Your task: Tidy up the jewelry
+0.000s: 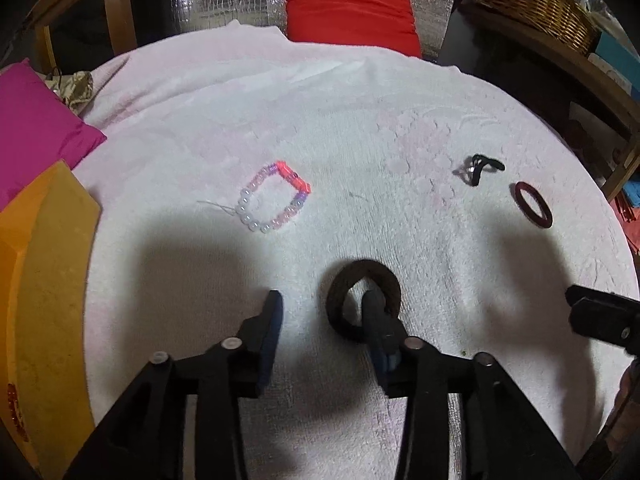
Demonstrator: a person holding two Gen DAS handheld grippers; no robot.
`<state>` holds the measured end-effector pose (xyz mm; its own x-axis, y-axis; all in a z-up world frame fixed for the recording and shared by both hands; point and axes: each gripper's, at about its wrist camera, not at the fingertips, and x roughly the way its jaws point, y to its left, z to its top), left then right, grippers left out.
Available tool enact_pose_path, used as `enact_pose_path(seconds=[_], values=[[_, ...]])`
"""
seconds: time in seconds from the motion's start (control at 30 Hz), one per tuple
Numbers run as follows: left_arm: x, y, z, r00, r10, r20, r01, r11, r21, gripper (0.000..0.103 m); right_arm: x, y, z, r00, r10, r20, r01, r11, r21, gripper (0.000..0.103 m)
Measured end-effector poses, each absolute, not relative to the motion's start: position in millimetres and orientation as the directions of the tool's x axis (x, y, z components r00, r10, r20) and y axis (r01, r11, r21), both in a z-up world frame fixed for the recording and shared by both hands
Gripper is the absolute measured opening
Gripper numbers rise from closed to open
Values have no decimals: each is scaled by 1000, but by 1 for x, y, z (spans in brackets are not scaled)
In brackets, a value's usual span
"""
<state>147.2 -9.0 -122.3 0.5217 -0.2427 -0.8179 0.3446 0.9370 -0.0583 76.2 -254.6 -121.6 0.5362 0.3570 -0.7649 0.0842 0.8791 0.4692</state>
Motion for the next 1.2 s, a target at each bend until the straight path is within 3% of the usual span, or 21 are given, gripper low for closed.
enact_pose_path(seconds=[0.17,0.23,0.3,0.4,0.47,0.5,0.8,0.97,1.03,1.1,1.2], values=[[146,-2,-116,534,-250,-808,333,940,-70,52,64,-276,-92,602,347,-719,104,859,502,98],[146,1,-116,535,-243,-809,324,944,-70,53,62,-283,-82,631,283,-723,120,884,451,78],[146,3,-116,537,-238,-809,317,946,-68,53,66,-294,-83,632,247,-735,167,882,440,72],[144,5,-115,554,-212,-805,308,951,-39,53,76,-306,-93,612,205,-764,237,874,424,53],[143,7,-115,556,-210,-805,305,952,-37,53,89,-306,-97,600,158,-785,253,893,373,50],[144,6,-115,555,-211,-805,306,951,-39,53,95,-306,-97,597,131,-792,256,904,342,43],[147,11,-120,544,-207,-813,312,949,-33,53,134,-312,-110,575,25,-818,293,927,234,41],[147,12,-122,542,-212,-813,324,946,-31,53,141,-299,-113,566,-109,-817,306,948,86,24],[147,13,-122,545,-212,-811,330,944,-25,53,142,-293,-114,567,-151,-810,301,953,34,11],[147,13,-122,546,-218,-809,335,942,-27,53,143,-290,-114,571,-165,-804,291,957,10,5],[147,11,-122,539,-237,-809,350,936,-41,53,139,-289,-113,579,-165,-798,288,958,11,5]])
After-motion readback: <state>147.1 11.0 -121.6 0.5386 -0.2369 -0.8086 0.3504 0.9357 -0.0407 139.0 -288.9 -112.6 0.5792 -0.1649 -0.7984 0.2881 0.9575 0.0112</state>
